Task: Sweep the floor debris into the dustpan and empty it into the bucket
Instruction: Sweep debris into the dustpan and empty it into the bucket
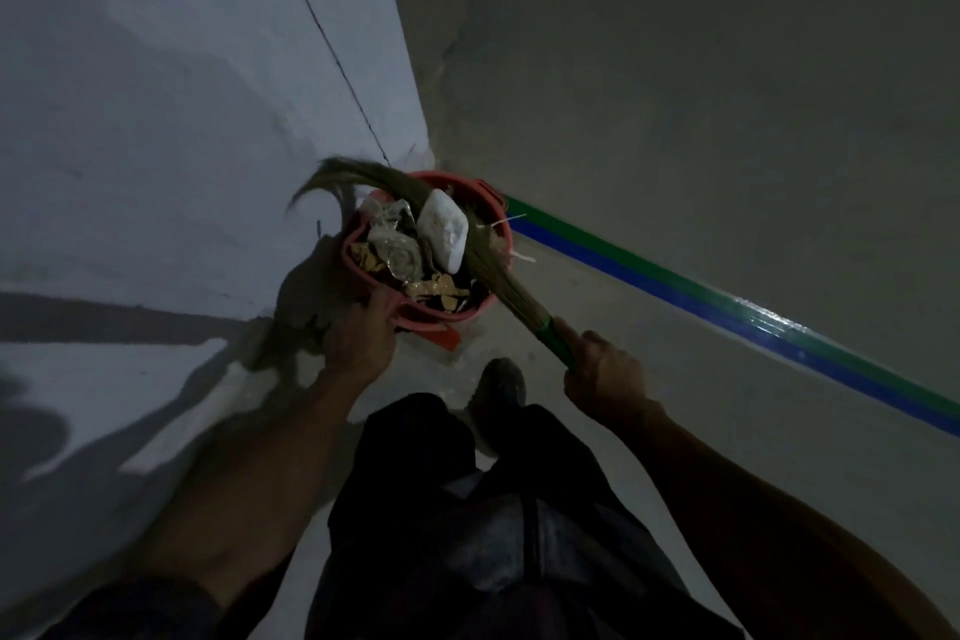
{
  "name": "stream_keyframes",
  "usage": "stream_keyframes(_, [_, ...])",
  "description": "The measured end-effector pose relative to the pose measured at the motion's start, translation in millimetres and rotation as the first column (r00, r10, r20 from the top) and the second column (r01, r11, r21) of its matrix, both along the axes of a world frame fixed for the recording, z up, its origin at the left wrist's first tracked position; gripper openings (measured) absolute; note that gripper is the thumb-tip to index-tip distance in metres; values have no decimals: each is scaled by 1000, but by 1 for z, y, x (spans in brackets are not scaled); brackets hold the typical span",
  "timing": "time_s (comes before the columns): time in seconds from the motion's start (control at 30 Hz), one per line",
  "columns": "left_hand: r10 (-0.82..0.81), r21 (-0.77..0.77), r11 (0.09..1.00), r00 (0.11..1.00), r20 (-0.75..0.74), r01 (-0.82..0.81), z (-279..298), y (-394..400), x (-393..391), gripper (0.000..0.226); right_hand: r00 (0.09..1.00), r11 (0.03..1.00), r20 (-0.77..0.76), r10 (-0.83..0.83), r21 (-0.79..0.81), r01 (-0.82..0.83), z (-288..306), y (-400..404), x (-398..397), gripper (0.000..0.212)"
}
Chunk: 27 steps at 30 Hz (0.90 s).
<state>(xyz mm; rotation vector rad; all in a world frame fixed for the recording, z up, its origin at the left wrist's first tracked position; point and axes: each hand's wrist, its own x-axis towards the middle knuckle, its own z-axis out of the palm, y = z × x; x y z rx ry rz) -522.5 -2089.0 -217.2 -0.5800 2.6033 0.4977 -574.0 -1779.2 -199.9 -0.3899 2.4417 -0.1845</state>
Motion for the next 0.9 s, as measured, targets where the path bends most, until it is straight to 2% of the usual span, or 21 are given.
stream_keyframes(0.13, [-95, 10, 995, 992, 80, 95, -14, -31, -32, 37, 998, 997, 18, -59, 55, 58, -13, -29, -3, 77])
stream_keyframes(0.27, [-209, 37, 978, 966, 155, 205, -30, -61, -62, 36, 987, 984, 15, -159, 89, 157, -27, -61, 4, 73])
stream_keyframes(0.43, [-390, 81, 921, 903, 181, 381, -39, -90, -95, 37, 953, 946, 7, -302, 126, 298, -35, -100, 19, 74])
stream_keyframes(0.53, [-448, 32, 891, 863, 233, 453, -35, -94, -117, 33, 929, 920, 6, -369, 147, 365, -32, -113, 24, 75])
stream_keyframes(0.67, [-526, -83, 824, 811, 257, 561, -29, -98, -131, 11, 911, 904, -7, -413, 117, 411, -24, -119, 33, 74])
stream_keyframes(0.77, [-558, -123, 792, 790, 253, 598, -27, -100, -132, 10, 903, 897, -8, -429, 116, 427, -24, -118, 38, 73])
stream_keyframes(0.9, [-554, -127, 795, 796, 242, 592, -21, -99, -125, 17, 895, 894, 42, -443, 89, 439, -27, -114, 51, 72])
